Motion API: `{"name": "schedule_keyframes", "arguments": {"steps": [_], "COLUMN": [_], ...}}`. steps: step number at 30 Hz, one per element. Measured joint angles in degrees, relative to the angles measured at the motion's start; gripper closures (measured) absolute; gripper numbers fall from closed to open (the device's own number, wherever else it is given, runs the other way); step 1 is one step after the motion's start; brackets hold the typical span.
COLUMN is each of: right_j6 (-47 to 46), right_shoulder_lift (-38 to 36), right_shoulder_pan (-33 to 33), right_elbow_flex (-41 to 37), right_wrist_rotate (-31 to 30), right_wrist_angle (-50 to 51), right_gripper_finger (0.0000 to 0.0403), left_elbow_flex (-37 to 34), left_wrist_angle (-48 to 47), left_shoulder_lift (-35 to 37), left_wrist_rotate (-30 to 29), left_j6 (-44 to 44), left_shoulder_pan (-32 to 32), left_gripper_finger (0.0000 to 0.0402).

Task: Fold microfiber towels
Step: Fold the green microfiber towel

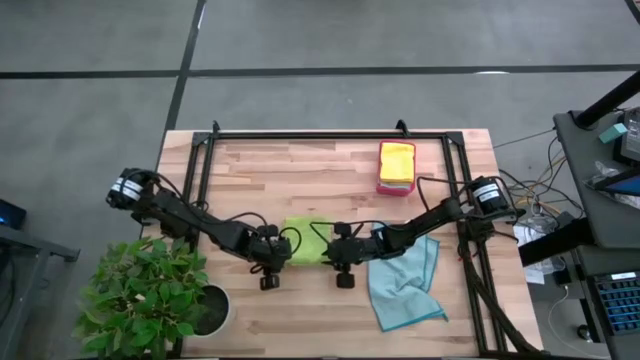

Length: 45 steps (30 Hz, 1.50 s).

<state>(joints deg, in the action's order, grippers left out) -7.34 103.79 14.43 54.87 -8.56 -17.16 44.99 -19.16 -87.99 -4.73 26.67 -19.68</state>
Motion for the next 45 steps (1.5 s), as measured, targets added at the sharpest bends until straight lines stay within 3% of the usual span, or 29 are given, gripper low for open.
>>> {"name": "schedule_keyframes", "arguments": {"steps": [6,10,21,28,37,45], "right_j6": [1.3,2.1,2.0,2.1,2.4,2.7], "right_shoulder_lift": [0.2,0.2,0.2,0.2,0.4,2.8], "right_shoulder_pan": [0.3,0.3,0.3,0.3,0.3,0.3], "right_elbow_flex": [0.0,-0.2,-0.3,-0.5,-1.0,-1.1], "right_wrist_rotate": [0.0,0.0,-0.1,-0.5,-0.5,-0.5], "right_wrist_angle": [1.1,1.1,0.3,0.1,0.1,-2.8], "right_gripper_finger": [0.0305,0.0305,0.0305,0.0305,0.0305,0.0305], "left_elbow_flex": [0.0,0.0,0.9,1.0,2.4,2.3], "left_wrist_angle": [-0.4,0.4,2.7,12.3,15.3,14.6], "left_shoulder_lift": [2.1,2.6,2.1,-1.5,-9.0,-9.6], "left_wrist_rotate": [1.5,1.7,0.7,-13.0,-14.5,-16.2], "left_j6": [1.5,8.2,15.6,16.1,15.0,14.6], "left_shoulder_pan": [0.0,-0.7,-7.6,-8.6,-8.6,-8.4], "left_gripper_finger": [0.0256,0.0252,0.0308,0.0347,0.0388,0.0401]}}
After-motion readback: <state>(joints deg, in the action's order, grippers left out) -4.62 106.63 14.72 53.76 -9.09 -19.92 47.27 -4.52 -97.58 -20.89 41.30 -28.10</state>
